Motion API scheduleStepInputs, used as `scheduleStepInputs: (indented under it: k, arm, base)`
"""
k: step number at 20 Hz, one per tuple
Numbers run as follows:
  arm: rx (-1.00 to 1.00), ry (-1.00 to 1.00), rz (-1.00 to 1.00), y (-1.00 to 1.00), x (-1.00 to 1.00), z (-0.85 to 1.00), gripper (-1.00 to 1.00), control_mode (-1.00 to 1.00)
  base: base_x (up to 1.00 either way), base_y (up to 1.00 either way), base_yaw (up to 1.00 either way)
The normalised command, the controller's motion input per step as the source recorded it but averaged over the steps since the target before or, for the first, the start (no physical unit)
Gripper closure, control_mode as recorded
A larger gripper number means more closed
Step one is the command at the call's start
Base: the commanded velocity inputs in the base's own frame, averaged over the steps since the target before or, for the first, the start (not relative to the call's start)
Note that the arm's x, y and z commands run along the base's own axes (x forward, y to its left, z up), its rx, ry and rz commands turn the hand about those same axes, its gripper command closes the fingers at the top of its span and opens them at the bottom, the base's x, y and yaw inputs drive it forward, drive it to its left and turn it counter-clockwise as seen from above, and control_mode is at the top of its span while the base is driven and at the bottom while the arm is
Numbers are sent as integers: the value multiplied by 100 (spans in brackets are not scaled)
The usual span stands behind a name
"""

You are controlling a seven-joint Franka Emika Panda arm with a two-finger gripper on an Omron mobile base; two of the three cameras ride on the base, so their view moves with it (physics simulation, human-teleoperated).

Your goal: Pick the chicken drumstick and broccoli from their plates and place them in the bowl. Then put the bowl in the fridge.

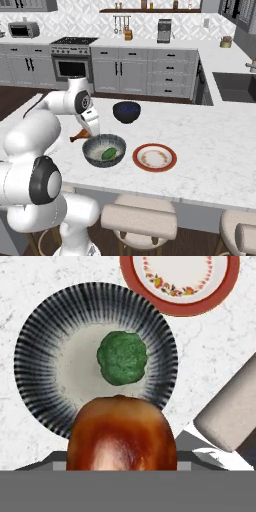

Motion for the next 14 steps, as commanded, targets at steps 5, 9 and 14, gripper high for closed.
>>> scheduleStepInputs:
  k: [5,9,14]
  arm:
    - [0,0,3,-25,21,-45,100,-100]
    - [0,0,0,-28,44,-38,100,-100]
    - [0,-3,0,-6,26,-31,100,-100]
  base:
    - [0,0,0]
    - [0,0,0]
    - [0,0,0]
